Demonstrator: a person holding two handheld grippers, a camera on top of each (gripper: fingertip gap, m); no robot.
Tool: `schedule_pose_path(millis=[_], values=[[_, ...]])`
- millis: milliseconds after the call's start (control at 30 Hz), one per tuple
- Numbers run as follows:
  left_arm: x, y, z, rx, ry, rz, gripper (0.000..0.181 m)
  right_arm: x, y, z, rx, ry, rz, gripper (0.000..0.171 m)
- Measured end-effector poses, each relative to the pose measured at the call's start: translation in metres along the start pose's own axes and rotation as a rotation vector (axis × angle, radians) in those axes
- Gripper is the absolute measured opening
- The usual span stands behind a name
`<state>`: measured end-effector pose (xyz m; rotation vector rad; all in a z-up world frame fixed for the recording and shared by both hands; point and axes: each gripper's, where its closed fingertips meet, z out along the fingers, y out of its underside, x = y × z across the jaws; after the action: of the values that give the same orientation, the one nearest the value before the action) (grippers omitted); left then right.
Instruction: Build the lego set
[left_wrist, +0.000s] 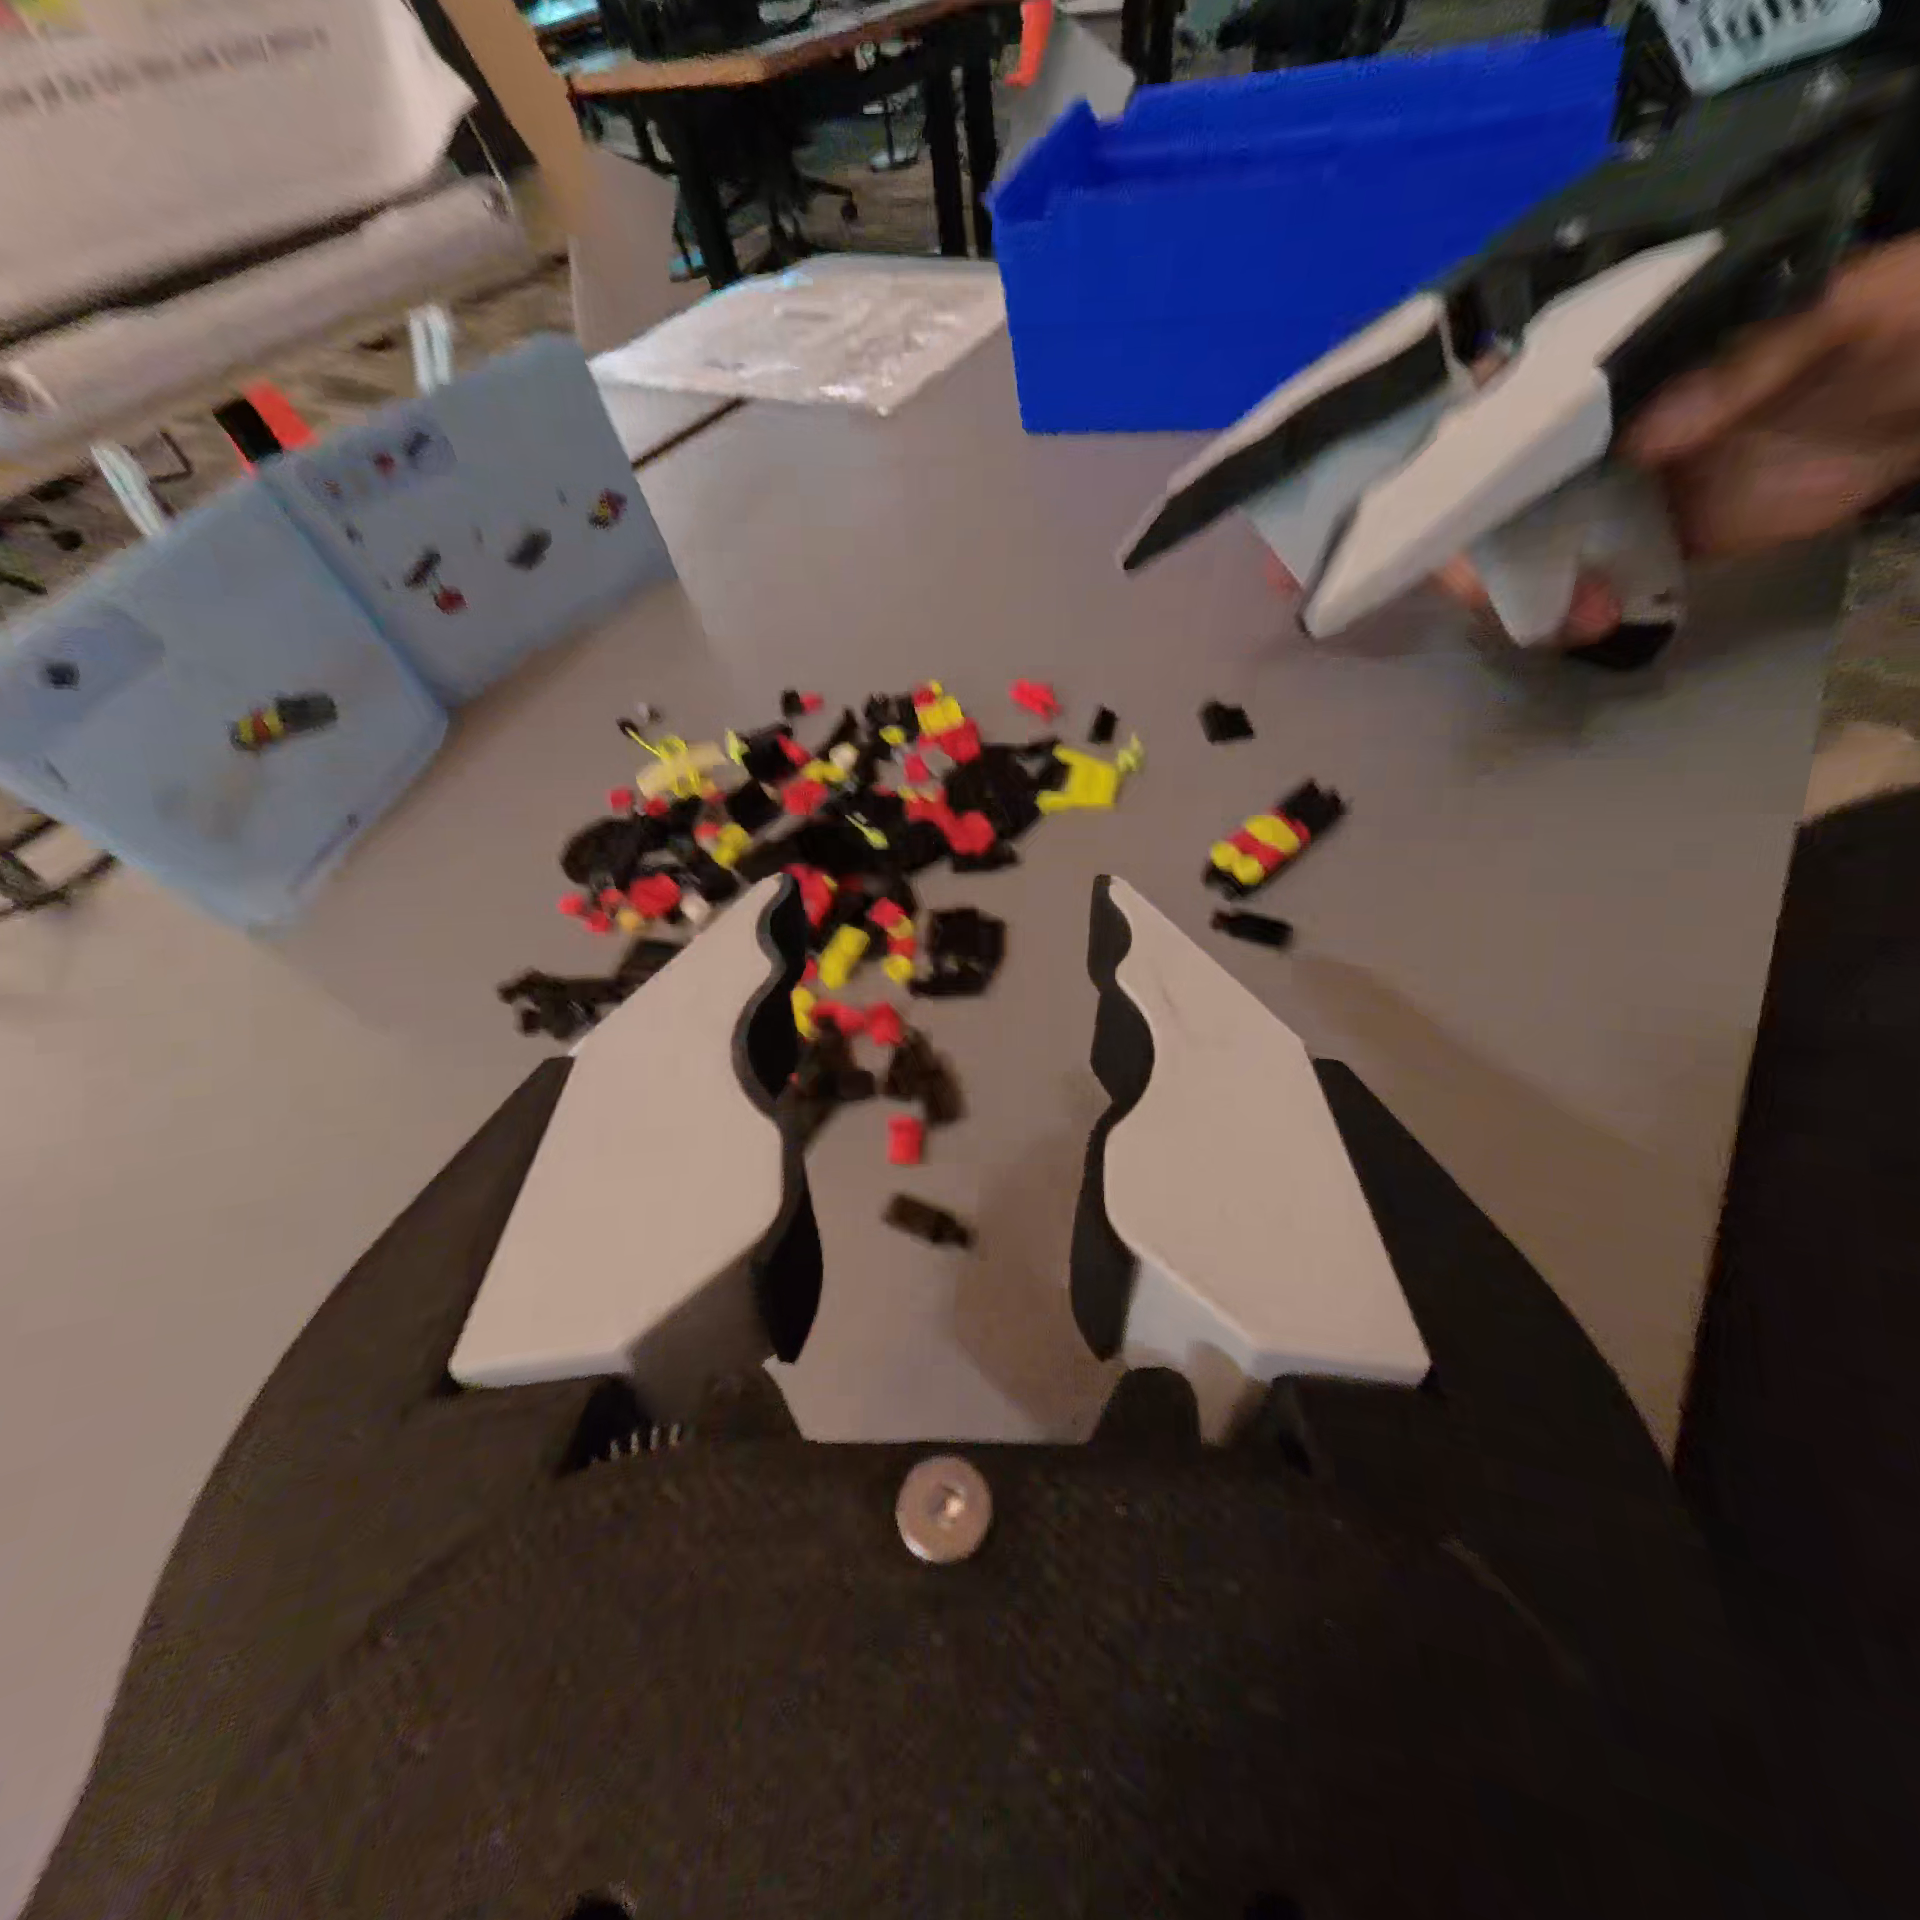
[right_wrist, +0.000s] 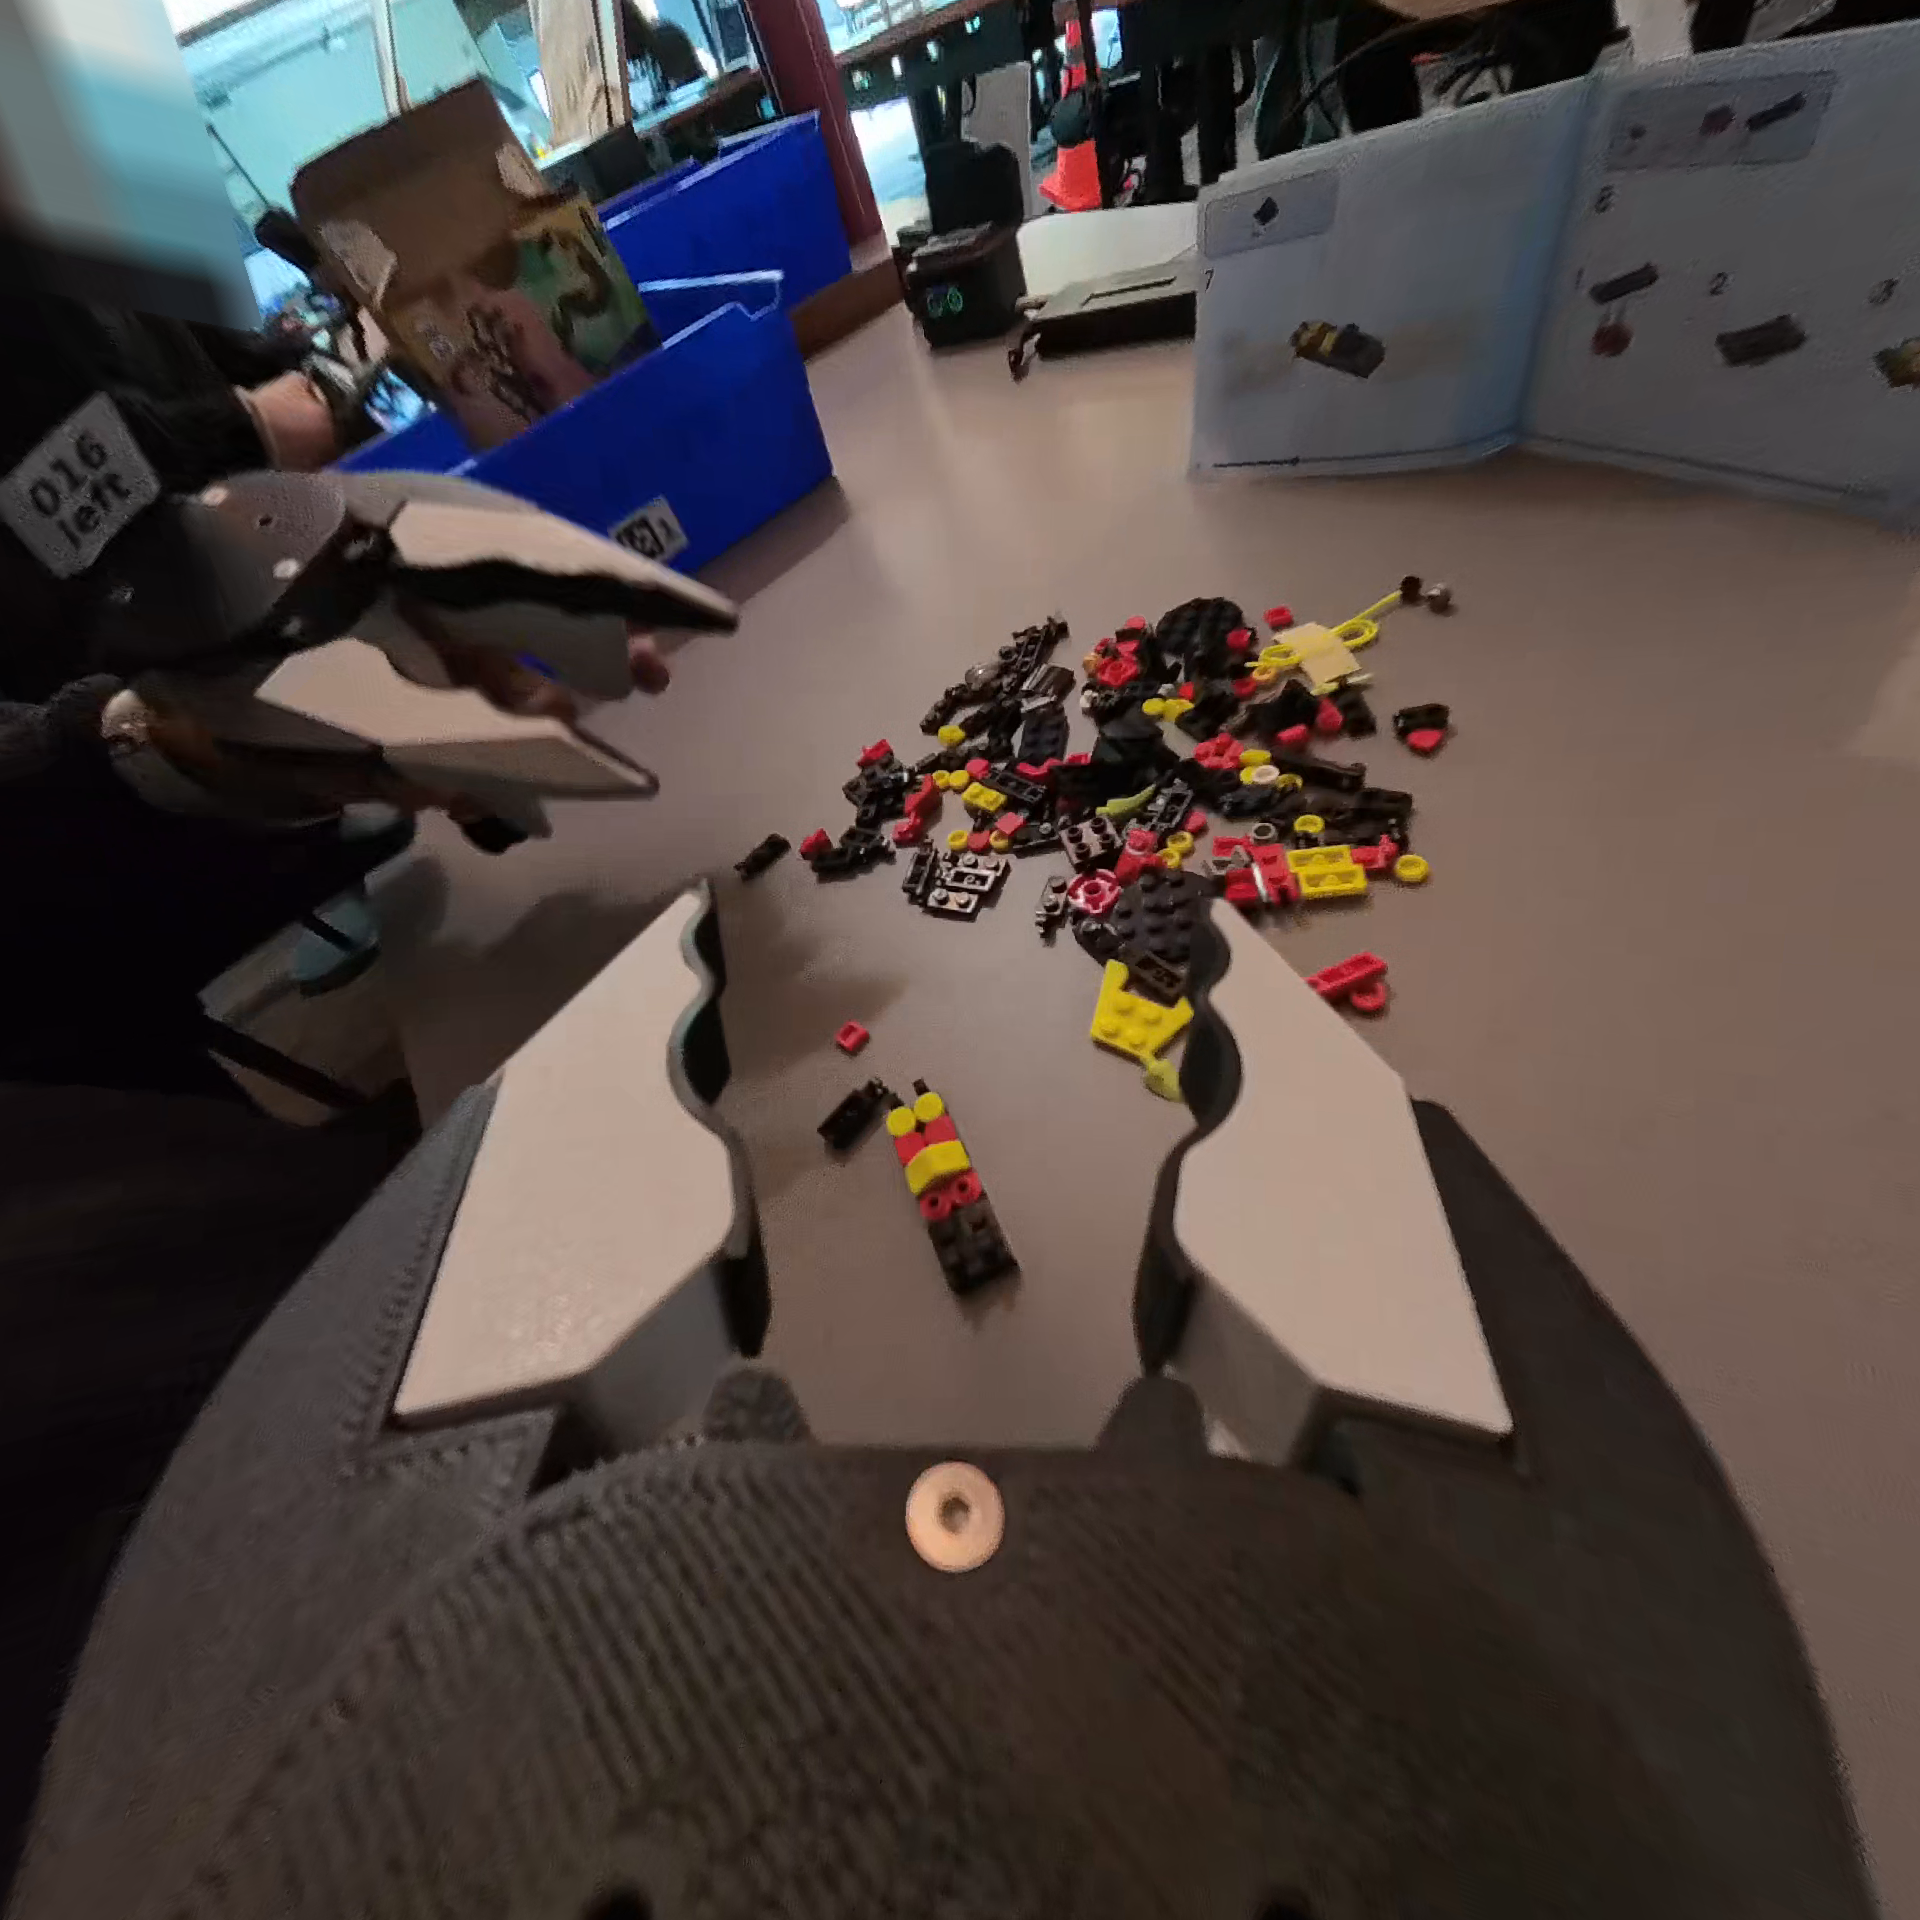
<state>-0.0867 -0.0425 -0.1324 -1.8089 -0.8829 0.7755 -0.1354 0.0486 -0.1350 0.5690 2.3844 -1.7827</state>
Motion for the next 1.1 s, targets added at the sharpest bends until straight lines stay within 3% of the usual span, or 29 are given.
schedule_pose_path(millis=[200, 367, 600, 1100], values=[[0.029, -0.009, 0.021, 0.033, 0.108, -0.046, 0.047, 0.015, 0.006, 0.023, -0.05, 0.059, -0.208, 0.06], [0.021, 0.014, 0.026, -0.045, 0.117, -0.093, 0.055, 0.013, 0.017, 0.024, -0.121, 0.006, -0.192, 0.034], [-0.013, -0.006, 0.009, 0.083, 0.008, -0.134, 0.049, 0.008, 0.006, 0.017, -0.071, 0.012, -0.284, 0.025], [-0.016, 0.003, 0.014, 0.03, -0.028, -0.102, 0.061, 0.007, 0.013, 0.02, -0.102, -0.01, -0.283, 0.025]])
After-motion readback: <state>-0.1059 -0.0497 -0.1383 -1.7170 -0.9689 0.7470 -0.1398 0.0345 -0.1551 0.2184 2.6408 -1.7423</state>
